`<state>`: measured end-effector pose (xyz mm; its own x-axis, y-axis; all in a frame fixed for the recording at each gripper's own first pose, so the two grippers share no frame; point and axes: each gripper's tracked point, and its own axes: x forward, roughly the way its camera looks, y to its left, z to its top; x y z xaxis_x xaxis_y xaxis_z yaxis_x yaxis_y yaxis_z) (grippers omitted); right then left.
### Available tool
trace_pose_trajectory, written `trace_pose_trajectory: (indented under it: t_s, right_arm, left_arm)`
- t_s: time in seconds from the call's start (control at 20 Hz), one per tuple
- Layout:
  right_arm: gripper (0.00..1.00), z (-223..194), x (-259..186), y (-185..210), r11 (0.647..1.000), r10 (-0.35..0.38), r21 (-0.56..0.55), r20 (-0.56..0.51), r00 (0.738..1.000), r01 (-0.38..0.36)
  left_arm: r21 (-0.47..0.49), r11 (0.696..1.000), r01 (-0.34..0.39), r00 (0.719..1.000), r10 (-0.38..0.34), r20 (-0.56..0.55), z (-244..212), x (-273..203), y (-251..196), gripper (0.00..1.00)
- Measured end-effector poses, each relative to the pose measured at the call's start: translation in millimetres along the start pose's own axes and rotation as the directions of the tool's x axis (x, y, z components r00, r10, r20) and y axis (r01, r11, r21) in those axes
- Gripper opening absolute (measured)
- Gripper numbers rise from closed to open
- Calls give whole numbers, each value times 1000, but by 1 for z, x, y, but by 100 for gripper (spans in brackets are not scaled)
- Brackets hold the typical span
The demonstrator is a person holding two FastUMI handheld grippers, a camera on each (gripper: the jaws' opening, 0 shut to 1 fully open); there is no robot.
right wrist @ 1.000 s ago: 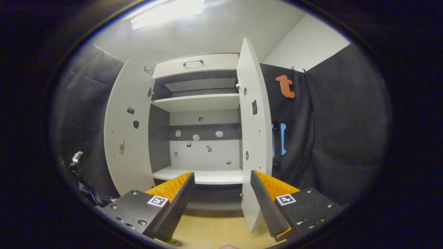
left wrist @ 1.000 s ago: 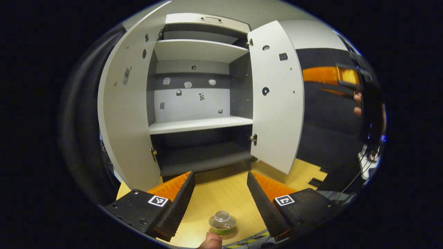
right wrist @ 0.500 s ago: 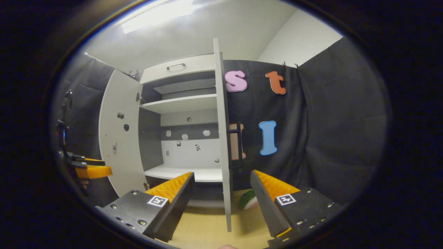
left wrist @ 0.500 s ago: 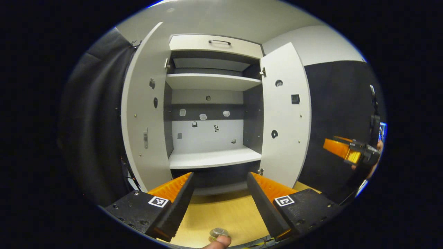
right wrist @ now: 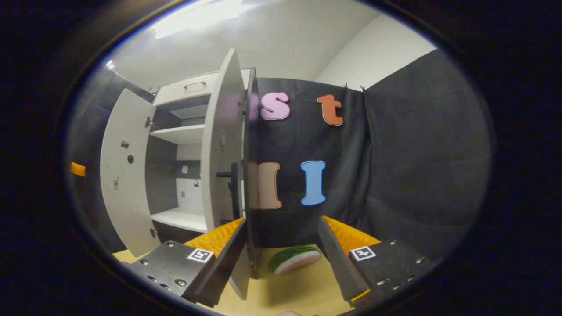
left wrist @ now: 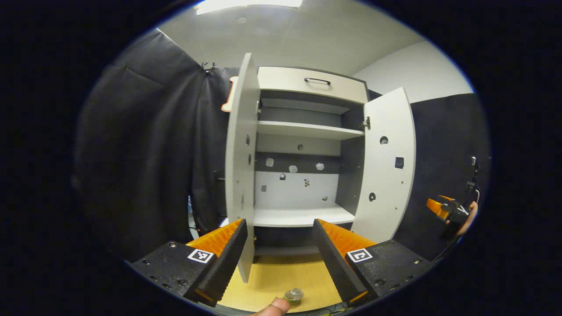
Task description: Grasp the bottle in the cabinet with the left hand and place it on the coaster, then close the right door with the right hand and the left door with the left hand.
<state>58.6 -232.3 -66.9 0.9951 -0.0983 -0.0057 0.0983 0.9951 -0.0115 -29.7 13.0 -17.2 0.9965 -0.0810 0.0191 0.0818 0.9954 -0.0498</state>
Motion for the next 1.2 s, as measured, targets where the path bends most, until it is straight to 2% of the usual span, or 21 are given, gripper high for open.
trace_pose_trajectory:
  t_s: [0.15, 0.3, 0.5, 0.65, 0.7, 0.75, 0.85, 0.9, 0.95, 1.1, 1.15, 1.2]
  right_arm:
    - [98, 1, 29, -24, 999, -48, 0, -23, 999, 48]
    - [96, -8, 60, -36, 996, -89, 22, -97, 991, 92]
    - [98, -15, 98, -24, 995, -79, 53, -142, 987, 87]
    - [98, -15, 119, 10, 993, -18, 113, -134, 991, 34]
    - [96, -10, 119, 31, 991, 49, 133, -110, 993, -34]
    - [94, -1, 117, 48, 991, 77, 116, -70, 995, -69]
    - [77, 23, 117, 72, 995, 96, -8, 9, 995, -95]
    - [75, 18, 113, 80, 994, 103, -45, 17, 995, -102]
    - [81, 14, 111, 87, 992, 115, -43, 2, 993, -115]
    - [81, 8, 109, 123, 987, 162, -17, -28, 986, -162]
    - [75, 11, 109, 131, 985, 168, -30, -21, 986, -168]
    - [81, 12, 109, 134, 985, 166, -36, -20, 986, -167]
  left_arm:
    - [10, 999, -51, 998, 51, 22, 2, -11, 27, 95]
    - [4, 990, -138, 990, 138, 4, -6, -24, 55, 93]
    - [-60, 977, -203, 979, 202, -27, -18, -41, 83, 94]
    - [-93, 963, -252, 968, 251, -25, -17, -55, 103, 93]
    - [-93, 959, -266, 964, 265, -27, -18, -60, 109, 94]
    - [-84, 956, -280, 960, 279, -31, -19, -65, 116, 95]
    - [-58, 955, -292, 956, 291, -27, -18, -72, 123, 94]
    - [-48, 954, -296, 955, 295, -19, -16, -74, 126, 94]
    - [-44, 953, -301, 954, 300, -9, -13, -72, 131, 94]
    - [-86, 957, -277, 961, 278, 0, -9, -52, 135, 94]
    - [-98, 958, -269, 963, 270, -1, -10, -43, 137, 94]
    - [-105, 959, -262, 965, 263, -2, -9, -31, 141, 95]
